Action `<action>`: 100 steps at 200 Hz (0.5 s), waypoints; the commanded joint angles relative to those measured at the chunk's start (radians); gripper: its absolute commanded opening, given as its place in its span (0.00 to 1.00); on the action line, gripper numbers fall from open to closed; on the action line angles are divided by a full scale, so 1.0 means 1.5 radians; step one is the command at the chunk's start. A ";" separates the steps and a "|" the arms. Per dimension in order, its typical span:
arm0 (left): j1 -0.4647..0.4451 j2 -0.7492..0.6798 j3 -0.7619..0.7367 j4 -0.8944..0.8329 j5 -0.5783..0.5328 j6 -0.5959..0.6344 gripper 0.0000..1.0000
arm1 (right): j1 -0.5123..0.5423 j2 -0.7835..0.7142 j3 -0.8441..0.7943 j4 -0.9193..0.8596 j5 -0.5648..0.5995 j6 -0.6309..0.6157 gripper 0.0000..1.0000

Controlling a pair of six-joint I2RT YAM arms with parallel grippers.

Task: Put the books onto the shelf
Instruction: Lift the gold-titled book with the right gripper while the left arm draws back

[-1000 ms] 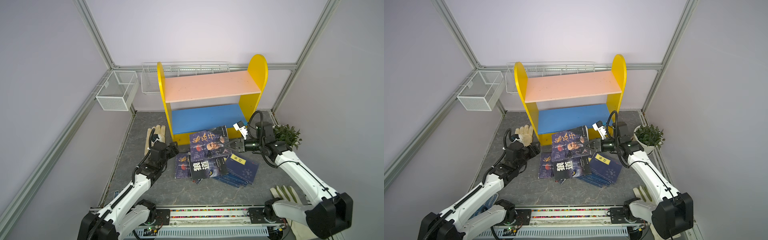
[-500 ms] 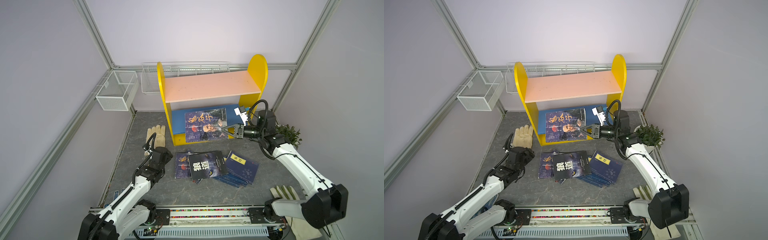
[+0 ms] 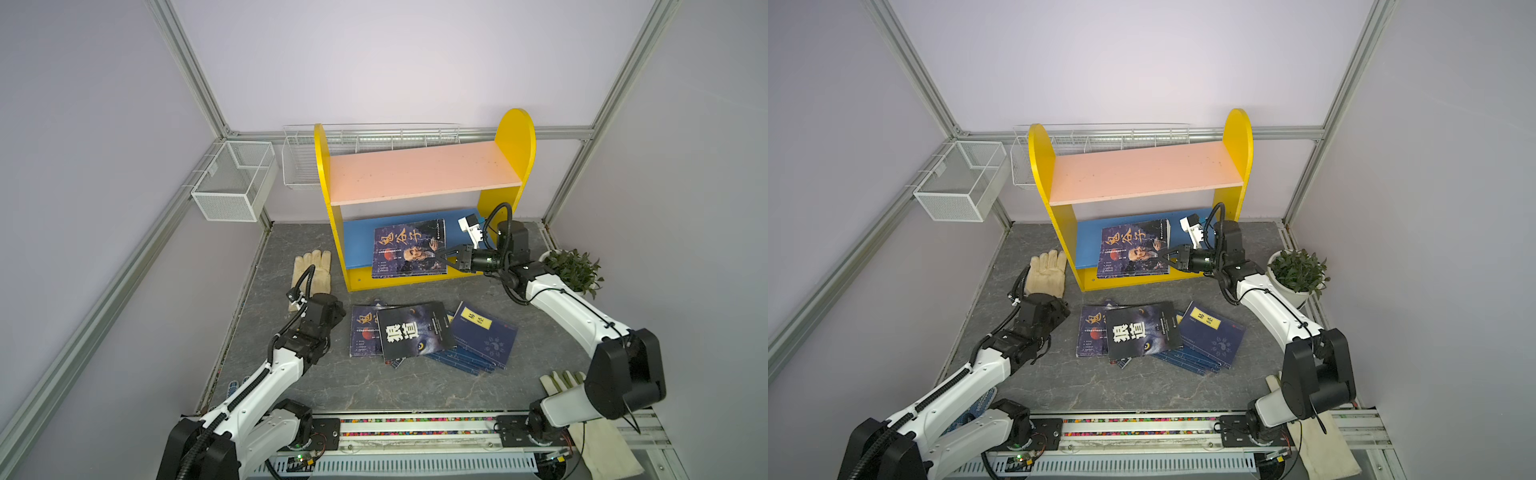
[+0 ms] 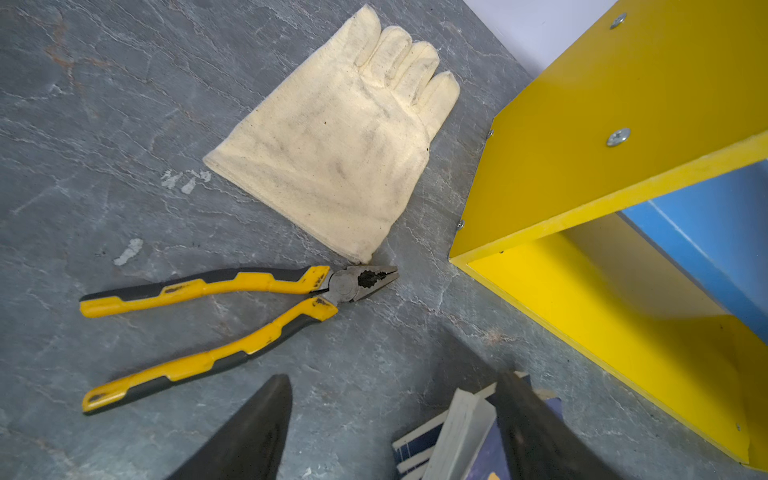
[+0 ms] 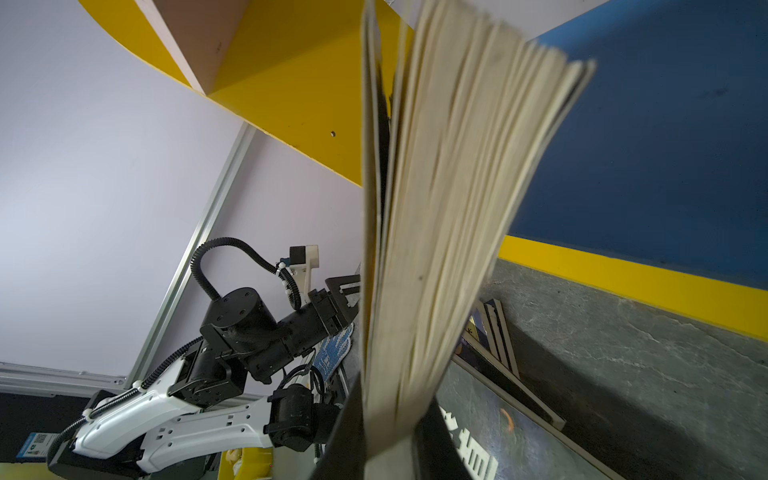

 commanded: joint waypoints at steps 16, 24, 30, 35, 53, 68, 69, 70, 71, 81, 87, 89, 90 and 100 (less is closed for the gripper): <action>0.010 -0.004 0.010 -0.028 -0.017 0.002 0.78 | 0.020 -0.036 0.040 0.064 -0.118 -0.017 0.07; 0.012 -0.003 0.011 -0.029 -0.018 0.003 0.78 | 0.033 -0.047 0.042 0.042 -0.138 -0.040 0.07; 0.013 -0.001 0.011 -0.029 -0.015 0.004 0.78 | 0.045 -0.058 0.045 0.021 -0.152 -0.062 0.07; 0.014 0.002 0.011 -0.029 -0.014 0.004 0.78 | 0.055 -0.068 0.049 -0.001 -0.159 -0.082 0.07; 0.017 0.011 0.014 -0.029 -0.011 0.005 0.78 | 0.081 -0.098 0.071 -0.044 -0.179 -0.125 0.07; 0.018 0.020 0.016 -0.025 -0.007 0.005 0.78 | 0.085 -0.114 0.090 -0.006 -0.178 -0.094 0.07; 0.018 0.020 0.015 -0.025 -0.007 0.005 0.78 | 0.085 -0.115 0.091 -0.003 -0.177 -0.092 0.07; 0.018 0.021 0.015 -0.024 -0.007 0.006 0.78 | 0.084 -0.115 0.093 0.002 -0.177 -0.090 0.07; 0.018 0.022 0.016 -0.024 -0.007 0.006 0.78 | 0.084 -0.116 0.096 0.006 -0.176 -0.086 0.07; 0.018 0.027 0.018 -0.022 -0.005 0.005 0.78 | 0.083 -0.111 0.124 0.027 -0.165 -0.064 0.07; 0.018 0.031 0.019 -0.021 -0.004 0.005 0.78 | 0.084 -0.103 0.150 0.029 -0.153 -0.055 0.07; 0.018 0.034 0.019 -0.021 -0.003 0.005 0.78 | 0.084 -0.099 0.159 0.029 -0.148 -0.052 0.07; 0.018 0.034 0.019 -0.021 -0.003 0.005 0.78 | 0.083 -0.096 0.163 0.028 -0.144 -0.050 0.07; 0.018 0.038 0.021 -0.019 -0.002 0.005 0.78 | 0.082 -0.069 0.219 0.010 -0.114 -0.036 0.07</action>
